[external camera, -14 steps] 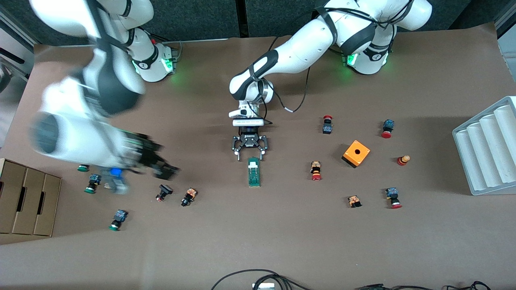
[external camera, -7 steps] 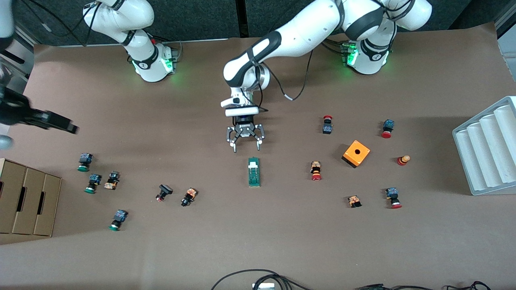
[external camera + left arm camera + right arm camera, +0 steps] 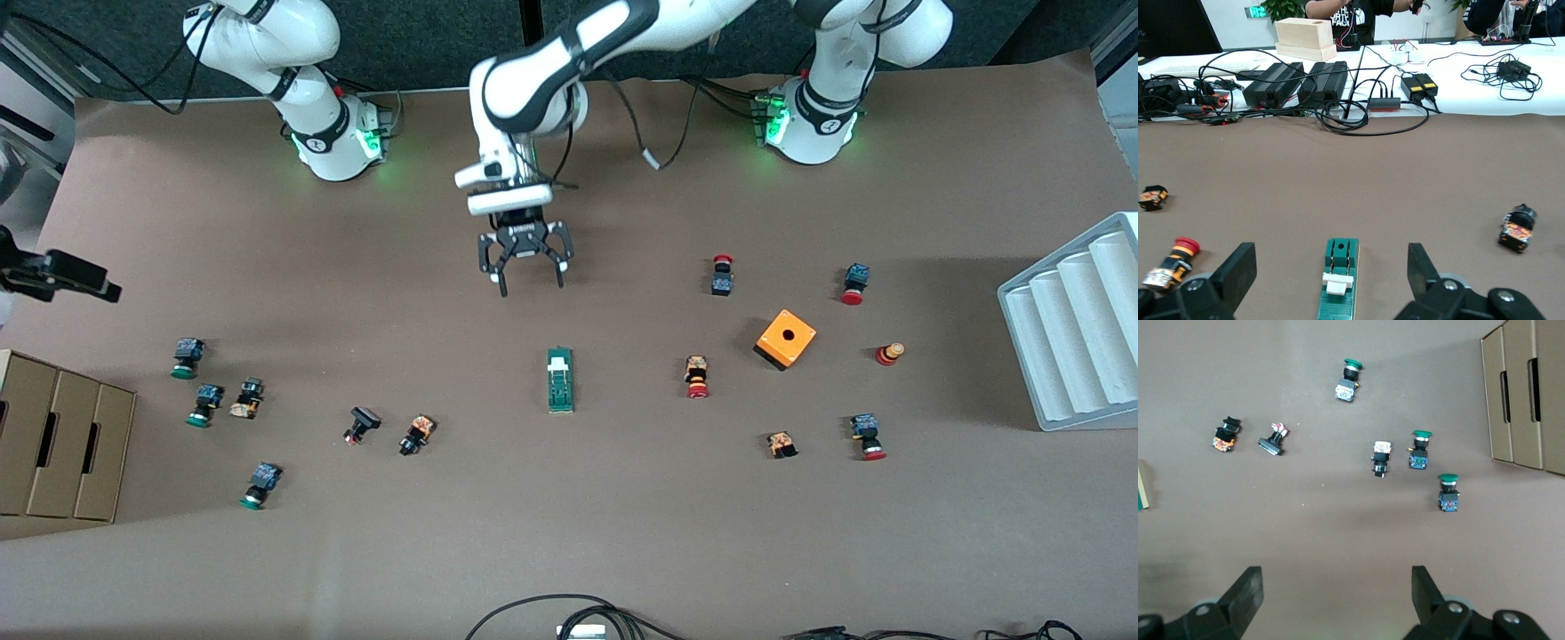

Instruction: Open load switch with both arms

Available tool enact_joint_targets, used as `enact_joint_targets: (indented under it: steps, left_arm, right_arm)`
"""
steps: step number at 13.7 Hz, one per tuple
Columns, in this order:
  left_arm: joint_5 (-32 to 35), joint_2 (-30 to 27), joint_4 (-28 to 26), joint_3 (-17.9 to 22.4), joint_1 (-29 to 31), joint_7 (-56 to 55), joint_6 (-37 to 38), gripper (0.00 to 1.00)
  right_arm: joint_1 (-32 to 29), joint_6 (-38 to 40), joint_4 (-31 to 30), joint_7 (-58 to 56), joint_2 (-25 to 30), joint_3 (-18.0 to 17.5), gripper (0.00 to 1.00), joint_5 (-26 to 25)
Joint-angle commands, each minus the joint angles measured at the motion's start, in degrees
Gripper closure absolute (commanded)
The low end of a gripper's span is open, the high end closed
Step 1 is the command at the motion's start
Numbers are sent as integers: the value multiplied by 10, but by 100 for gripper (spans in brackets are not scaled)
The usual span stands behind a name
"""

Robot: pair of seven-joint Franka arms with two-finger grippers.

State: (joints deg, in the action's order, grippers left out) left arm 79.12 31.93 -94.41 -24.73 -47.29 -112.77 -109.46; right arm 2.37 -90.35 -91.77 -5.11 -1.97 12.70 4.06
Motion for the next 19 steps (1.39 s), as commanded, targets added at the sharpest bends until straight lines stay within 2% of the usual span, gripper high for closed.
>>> enact_joint_targets:
  steps: [1, 4, 8, 14, 16, 19]
  left_arm:
    - [-70, -48, -6, -8, 4, 74, -8, 0]
    - [-134, -92, -5, -8, 18, 147, -8, 0]
    - [-228, -138, 26, -8, 41, 268, -3, 0]
    - [-380, -236, 29, -8, 118, 451, 0, 0]
    - [-417, -258, 30, -7, 148, 507, 2, 0]
    - [-483, -267, 67, -1, 193, 626, 34, 0]
  right_arm:
    - [11, -11, 4, 4, -5, -3, 1, -15]
    - [18, -4, 10, 2, -3, -2, 1, -15]
    - [19, -11, 15, 3, -4, -2, 1, -15]
    - [19, -11, 14, 0, -7, -2, 1, -14]
    - [35, -10, 14, 4, -6, -3, 1, -14]
    - [34, -11, 14, 4, -7, -2, 1, -12]
